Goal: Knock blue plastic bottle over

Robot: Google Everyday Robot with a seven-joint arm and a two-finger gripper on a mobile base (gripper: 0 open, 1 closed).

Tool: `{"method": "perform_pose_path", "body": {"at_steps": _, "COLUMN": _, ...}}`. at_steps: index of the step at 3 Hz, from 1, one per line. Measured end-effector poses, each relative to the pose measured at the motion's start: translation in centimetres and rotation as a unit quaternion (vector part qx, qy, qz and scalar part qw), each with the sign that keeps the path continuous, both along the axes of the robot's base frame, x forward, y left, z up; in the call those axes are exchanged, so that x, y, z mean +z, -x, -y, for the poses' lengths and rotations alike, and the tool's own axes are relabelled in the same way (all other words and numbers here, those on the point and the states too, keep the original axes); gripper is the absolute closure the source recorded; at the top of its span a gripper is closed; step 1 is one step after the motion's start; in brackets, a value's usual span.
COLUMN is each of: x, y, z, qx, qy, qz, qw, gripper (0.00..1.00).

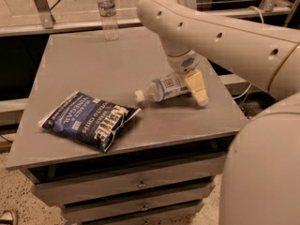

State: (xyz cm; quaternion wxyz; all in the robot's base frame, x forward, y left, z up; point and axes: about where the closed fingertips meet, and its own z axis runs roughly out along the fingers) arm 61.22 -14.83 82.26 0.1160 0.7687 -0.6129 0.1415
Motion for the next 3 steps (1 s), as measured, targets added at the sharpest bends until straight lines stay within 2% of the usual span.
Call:
{"method": "perform_pose_path", "body": {"at_steps": 1, "x": -0.2, "y": -1.3, "z": 1.3, "qx": -0.027, "qy": -0.014, "qz": -0.010, "qw": 0.9995, "gripper": 0.00}}
{"method": "perform_pose_path", "body": {"at_steps": 2, "x": 2.4, "y": -2.1, "z": 5.0, "qx": -0.079, "qy": -0.094, "qz": -0.007, "qw": 0.9924, "gripper": 0.00}}
{"method": "perform_pose_path", "body": {"at_steps": 3, "x": 6.4, "y": -2.5, "z": 6.7, "qx": -0.112, "qy": -0.178, "qz": 0.027, "qw": 0.9772, "gripper": 0.00}}
